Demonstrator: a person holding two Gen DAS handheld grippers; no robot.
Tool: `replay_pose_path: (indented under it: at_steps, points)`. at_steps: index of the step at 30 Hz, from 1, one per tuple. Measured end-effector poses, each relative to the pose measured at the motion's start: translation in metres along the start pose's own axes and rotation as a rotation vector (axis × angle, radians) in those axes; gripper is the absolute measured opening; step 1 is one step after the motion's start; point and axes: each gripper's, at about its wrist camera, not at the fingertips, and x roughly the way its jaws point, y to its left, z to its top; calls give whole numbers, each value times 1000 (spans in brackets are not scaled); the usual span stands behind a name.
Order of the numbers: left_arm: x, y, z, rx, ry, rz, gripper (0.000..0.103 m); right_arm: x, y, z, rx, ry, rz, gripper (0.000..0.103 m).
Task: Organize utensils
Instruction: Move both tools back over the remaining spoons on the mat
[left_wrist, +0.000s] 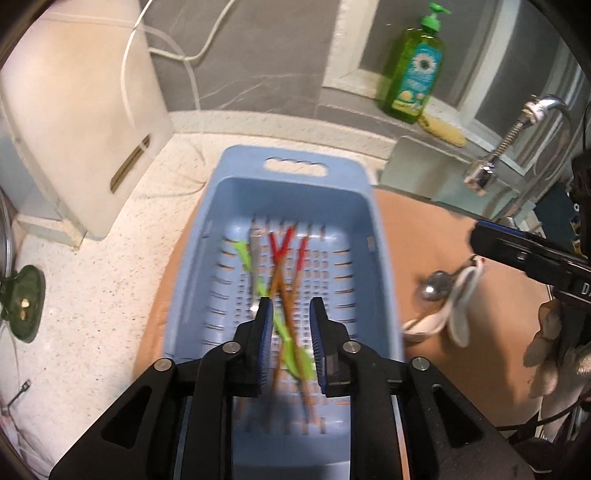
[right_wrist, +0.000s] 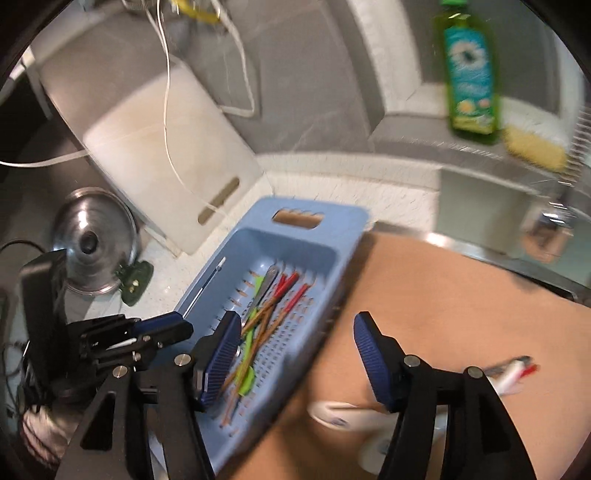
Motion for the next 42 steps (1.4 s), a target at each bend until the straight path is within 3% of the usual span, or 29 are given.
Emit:
replay_pose_path:
  at_steps: [5,10,16,26,31,35,42]
  points:
    - [0,-42,2,42,-10,-47,19,-47,-51,-22,46,-6,10,60]
    - [15,-89,3,90,9,-91,19,-84,-103,-41,100,19,-123,60]
    - [37,-140,5,156,47,-135,19,-110,-148,-60,151,68,-159,60]
    - [72,-207,-7,308,168,-226,19,-152,-184,-92,193,-1,-107,60]
    - [94,-218,-5,339,226,-201,19,-160,-202,-105,254,-1,-117,60]
    - [106,-226,-8,387,265,-165,19,-164,-214,-115,300,8,-123,54]
    - [117,-231,-7,414,283,-110,19,-168,-208,-125,271,13,-115,53]
